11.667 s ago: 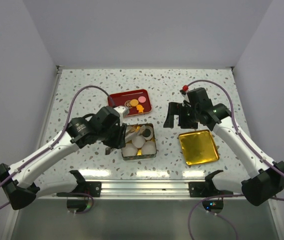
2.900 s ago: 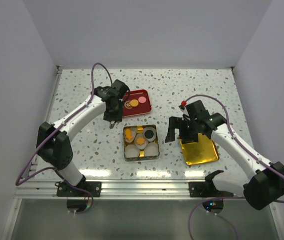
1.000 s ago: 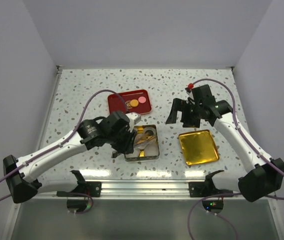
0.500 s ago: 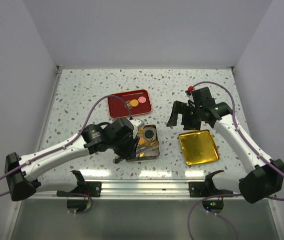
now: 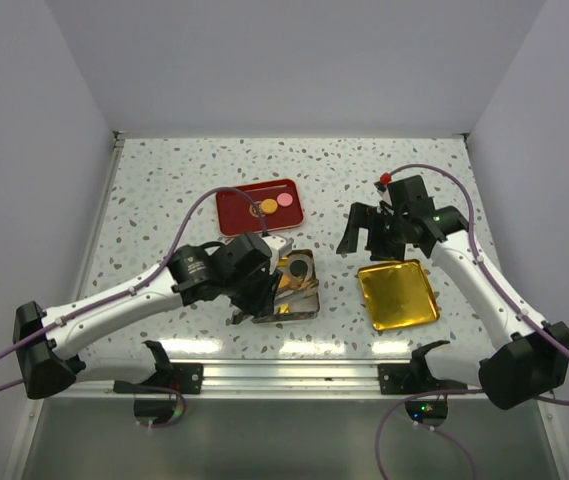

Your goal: Pack the cookies

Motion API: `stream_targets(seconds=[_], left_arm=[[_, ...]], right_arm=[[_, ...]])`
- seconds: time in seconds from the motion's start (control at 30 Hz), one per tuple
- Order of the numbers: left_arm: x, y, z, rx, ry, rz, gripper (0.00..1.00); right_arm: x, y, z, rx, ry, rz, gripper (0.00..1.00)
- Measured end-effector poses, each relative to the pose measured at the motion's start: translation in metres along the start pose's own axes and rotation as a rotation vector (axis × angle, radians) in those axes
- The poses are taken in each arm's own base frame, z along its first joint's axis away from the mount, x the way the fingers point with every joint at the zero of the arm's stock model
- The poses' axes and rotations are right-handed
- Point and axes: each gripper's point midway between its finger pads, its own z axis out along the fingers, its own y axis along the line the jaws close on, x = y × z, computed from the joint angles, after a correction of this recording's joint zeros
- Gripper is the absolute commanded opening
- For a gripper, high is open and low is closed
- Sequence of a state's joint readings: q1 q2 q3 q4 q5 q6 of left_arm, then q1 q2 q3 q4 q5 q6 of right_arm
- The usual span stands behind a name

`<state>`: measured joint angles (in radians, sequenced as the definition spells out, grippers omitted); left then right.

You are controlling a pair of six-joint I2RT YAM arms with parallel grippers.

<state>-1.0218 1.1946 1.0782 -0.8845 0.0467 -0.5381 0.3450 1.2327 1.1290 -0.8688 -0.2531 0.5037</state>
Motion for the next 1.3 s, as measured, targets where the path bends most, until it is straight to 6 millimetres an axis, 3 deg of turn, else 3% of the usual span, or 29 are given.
stream_targets(seconds=[0.6, 1.03, 1.13, 1.3], left_arm=[[-0.003, 0.0, -0.007, -0.004, -0.012, 0.007, 0.5], [-0.005, 0.004, -0.016, -0.025, -0.031, 0.003, 0.49], [-0.015, 0.008, -0.028, -0.065, -0.064, -0.001, 0.5], [-0.054, 0.014, -0.05, -0.126, -0.169, -0.031, 0.5]], right_arm=[[0.003, -0.001, -0.002, -0.002, -0.004, 0.0, 0.99], [0.011, -0.007, -0.003, 0.001, -0.004, 0.004, 0.99], [0.013, -0.007, -0.005, 0.001, -0.006, 0.004, 0.99], [0.012, -0.006, -0.009, -0.005, -0.019, 0.002, 0.99]])
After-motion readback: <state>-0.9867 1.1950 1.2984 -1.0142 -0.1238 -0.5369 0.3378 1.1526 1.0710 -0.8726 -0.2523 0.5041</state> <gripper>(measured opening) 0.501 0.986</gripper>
